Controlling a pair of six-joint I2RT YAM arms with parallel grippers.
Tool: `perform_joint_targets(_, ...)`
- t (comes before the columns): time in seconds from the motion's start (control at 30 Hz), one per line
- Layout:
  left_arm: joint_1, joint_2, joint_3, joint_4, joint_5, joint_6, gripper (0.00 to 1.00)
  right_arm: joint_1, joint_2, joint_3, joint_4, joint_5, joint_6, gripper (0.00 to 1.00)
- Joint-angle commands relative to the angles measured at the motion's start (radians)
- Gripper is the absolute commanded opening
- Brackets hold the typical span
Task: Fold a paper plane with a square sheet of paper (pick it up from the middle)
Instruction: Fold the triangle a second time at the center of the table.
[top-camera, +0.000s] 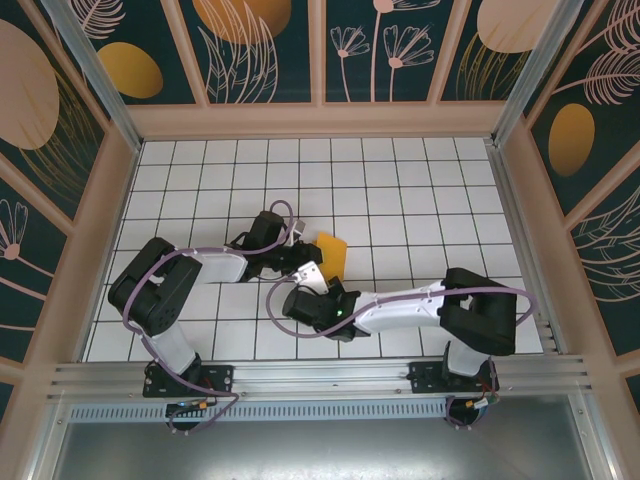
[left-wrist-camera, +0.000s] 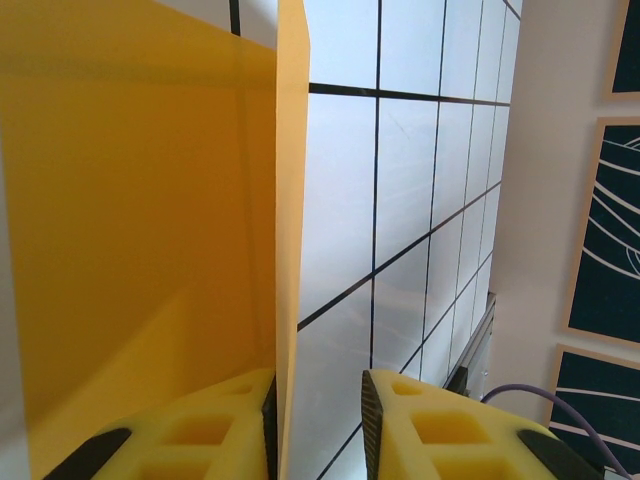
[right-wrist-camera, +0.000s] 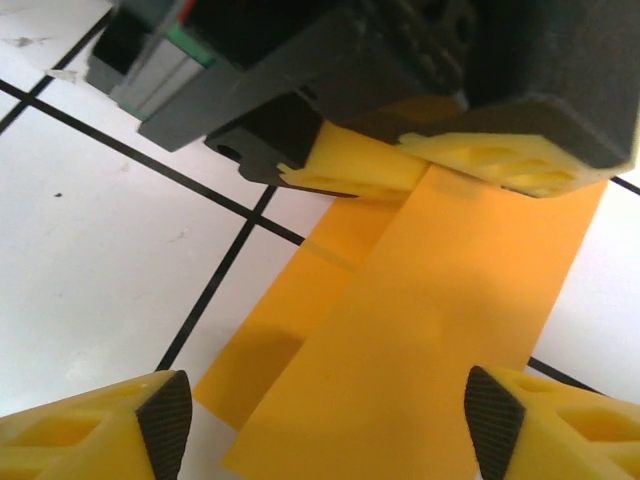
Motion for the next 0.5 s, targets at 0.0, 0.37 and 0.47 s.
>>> perform_joint_targets(0.0, 0.004, -0.011, 0.003, 0.004, 0.005, -0.003, 0.29, 0.018, 0.019, 0.035, -0.070, 0.062, 0.037, 0.69)
perform_joint_targets(0.37, 0.004, -0.051, 0.001, -0.017, -0.007, 0.006, 0.29, 0.031, -0.045, 0.004, -0.049, 0.087, 0.039, 0.33)
perform_joint_targets(0.47, 0.003, -0.055, 0.002, -0.027, -0.015, 0.010, 0.29, 0.010, -0.093, -0.038, 0.004, 0.032, 0.031, 0.22)
